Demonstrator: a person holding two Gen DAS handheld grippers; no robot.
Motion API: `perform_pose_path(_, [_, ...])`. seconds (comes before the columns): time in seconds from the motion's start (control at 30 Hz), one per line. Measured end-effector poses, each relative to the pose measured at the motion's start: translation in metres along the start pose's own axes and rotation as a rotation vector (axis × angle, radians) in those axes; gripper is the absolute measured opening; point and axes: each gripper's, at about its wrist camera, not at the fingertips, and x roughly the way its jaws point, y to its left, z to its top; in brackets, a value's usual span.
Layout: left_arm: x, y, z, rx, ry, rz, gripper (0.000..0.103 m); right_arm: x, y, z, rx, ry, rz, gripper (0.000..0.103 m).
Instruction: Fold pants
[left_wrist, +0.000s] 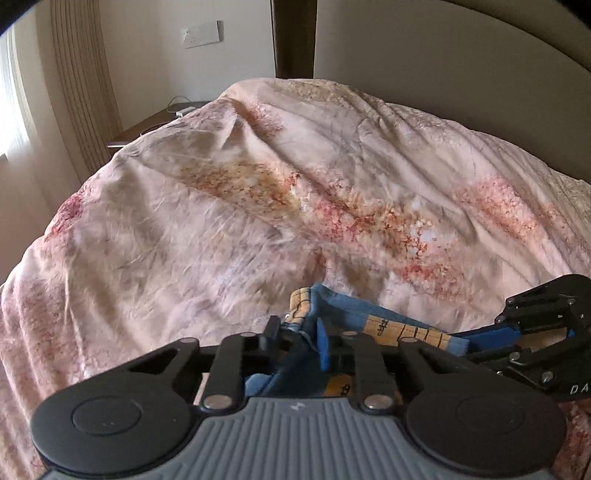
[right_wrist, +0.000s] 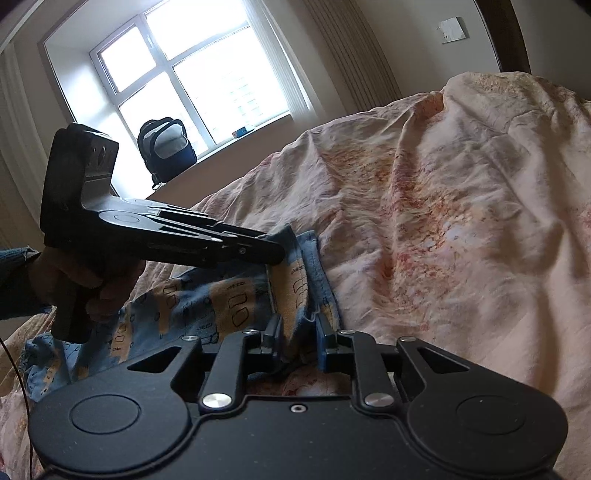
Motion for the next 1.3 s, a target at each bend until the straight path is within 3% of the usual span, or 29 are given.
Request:
perform_pose_path(0.2, [-0.003, 0.002, 0.007, -0.029, 0.015, 0.005, 0.014, -0.001, 0.004, -0.001, -0.017, -0.008, -0.019, 0.017])
perform_pose_path(0.3, [-0.012, -0.004, 0.010, -0.008, -0.016, 0.001, 0.013, -0.003, 0.008, -0.001, -0.042, -0.025, -0.045, 0.008])
perform_pose_path(0.4, [-0.019, -0.005, 0.015, -0.013, -0.053, -0.021, 0.013, -0.013, 0.013, 0.001, -0.068, -0.071, -0.067, 0.007])
perform_pose_path(0.53, [0.000, -0.007, 0.014, 0.008, 0.005, 0.002, 0.015, -0.012, 0.012, 0.002, -0.077, -0.043, -0.082, 0.007])
perform_pose_path(0.6, [0.005, -0.005, 0.010, -0.010, 0.003, 0.000, 0.022, -0.008, 0.009, 0.001, -0.067, -0.027, -0.090, 0.009])
perform_pose_path(0.63, [0.005, -0.003, 0.009, -0.031, -0.007, -0.001, 0.036, -0.008, 0.007, 0.001, -0.058, -0.029, -0.094, 0.010])
perform_pose_path(0.67, [0.003, 0.000, 0.009, -0.052, -0.019, -0.010, 0.060, -0.009, 0.006, 0.000, -0.050, -0.035, -0.095, 0.018])
perform_pose_path(0.73, [-0.005, 0.007, 0.006, -0.078, -0.070, -0.025, 0.079, -0.011, 0.004, 0.000, -0.042, -0.043, -0.099, 0.036])
perform_pose_path(0.77, [-0.008, 0.010, 0.006, -0.075, -0.080, -0.028, 0.079, -0.014, -0.002, 0.000, -0.027, -0.052, -0.077, 0.044])
perform_pose_path(0.93, [-0.002, 0.031, 0.003, -0.089, 0.012, -0.063, 0.080, -0.014, -0.008, 0.002, -0.010, -0.030, -0.026, 0.058])
perform_pose_path(1.0, [0.005, 0.039, -0.003, -0.111, 0.056, -0.085, 0.080, -0.010, -0.007, 0.002, 0.000, -0.001, 0.030, 0.080])
perform_pose_path(1.07, [0.009, 0.042, -0.008, -0.106, 0.077, -0.096, 0.080, -0.003, -0.007, 0.002, 0.014, 0.049, 0.084, 0.091])
perform_pose_path(1.2, [0.010, 0.043, -0.007, -0.111, 0.104, -0.114, 0.073, -0.002, -0.009, 0.002, 0.069, 0.053, 0.108, 0.091])
perform_pose_path(1.23, [0.011, 0.042, -0.005, -0.099, 0.118, -0.114, 0.064, -0.002, -0.012, 0.002, 0.103, 0.050, 0.126, 0.090])
perform_pose_path(1.3, [0.012, 0.039, -0.004, -0.069, 0.132, -0.102, 0.053, -0.002, -0.017, 0.003, 0.165, 0.051, 0.141, 0.077])
